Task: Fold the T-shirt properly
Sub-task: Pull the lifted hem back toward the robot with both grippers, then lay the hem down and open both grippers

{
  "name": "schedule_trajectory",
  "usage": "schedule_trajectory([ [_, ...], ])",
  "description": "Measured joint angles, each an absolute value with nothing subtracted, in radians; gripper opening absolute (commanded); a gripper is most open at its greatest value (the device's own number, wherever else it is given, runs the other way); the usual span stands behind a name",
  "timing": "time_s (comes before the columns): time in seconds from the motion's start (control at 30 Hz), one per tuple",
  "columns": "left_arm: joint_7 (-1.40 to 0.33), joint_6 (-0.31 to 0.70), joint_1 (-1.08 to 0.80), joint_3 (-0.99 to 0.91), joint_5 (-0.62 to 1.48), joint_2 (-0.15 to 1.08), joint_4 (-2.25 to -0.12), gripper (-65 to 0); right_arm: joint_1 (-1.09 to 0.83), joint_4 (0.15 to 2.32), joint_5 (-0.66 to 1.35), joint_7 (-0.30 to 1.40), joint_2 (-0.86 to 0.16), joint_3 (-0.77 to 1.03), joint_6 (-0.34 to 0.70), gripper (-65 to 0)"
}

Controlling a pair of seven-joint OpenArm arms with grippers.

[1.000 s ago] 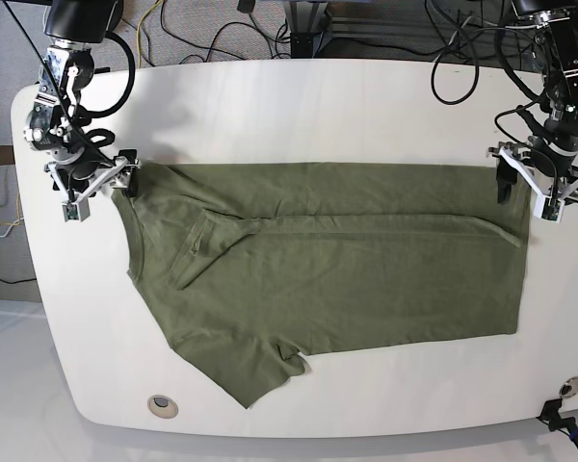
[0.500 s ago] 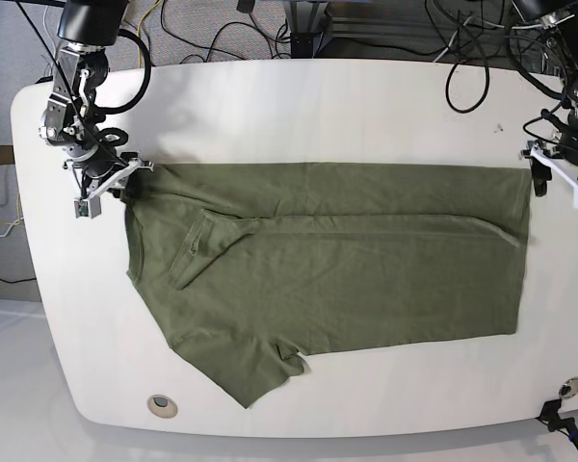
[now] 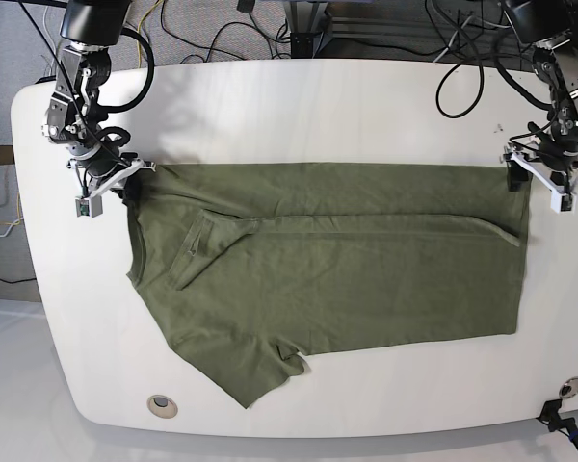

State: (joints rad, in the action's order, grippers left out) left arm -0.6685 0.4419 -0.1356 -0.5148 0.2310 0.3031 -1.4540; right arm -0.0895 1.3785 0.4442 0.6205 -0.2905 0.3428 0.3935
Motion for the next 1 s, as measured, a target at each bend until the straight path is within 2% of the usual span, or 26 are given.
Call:
schedule_trajectory([
  [0.27, -0.655, 0.435, -0.086, -0.457, 0.233, 0.303, -1.355, -17.7, -0.088, 1.381, 0.442, 0.621, -0.285, 0.343, 0.393, -65.0],
  [0.5, -0.641, 0.439, -0.080, -0.453, 0.240, 0.302, -1.340, -45.6, -0.087, 1.382, 0.446, 0.624, -0.285, 0.343, 0.393, -65.0],
  [0.6, -0.640, 0.440, -0.083, -0.451, 0.246, 0.302, -1.340, -63.0, -0.088, 1.387, 0.445, 0.628, -0.284, 0.343, 0.393, -65.0],
  [0.63, -0.638, 0.443, -0.083, -0.451, 0.248, 0.299, -1.340, -65.0, -0.088, 1.387, 0.446, 0.630, -0.282, 0.343, 0.394, -65.0],
  [0.83, -0.615, 0.443, -0.123, -0.453, 0.258, 0.305, -1.351, -65.0, -0.137, 1.439, 0.448, 0.632, -0.280, 0.343, 0.393, -65.0],
  [1.0, -0.609, 0.438, -0.256, -0.458, 0.262, 0.308, -1.460, -65.0, -0.267, 1.552, 0.444, 0.632, -0.284, 0.345, 0.394, -65.0],
])
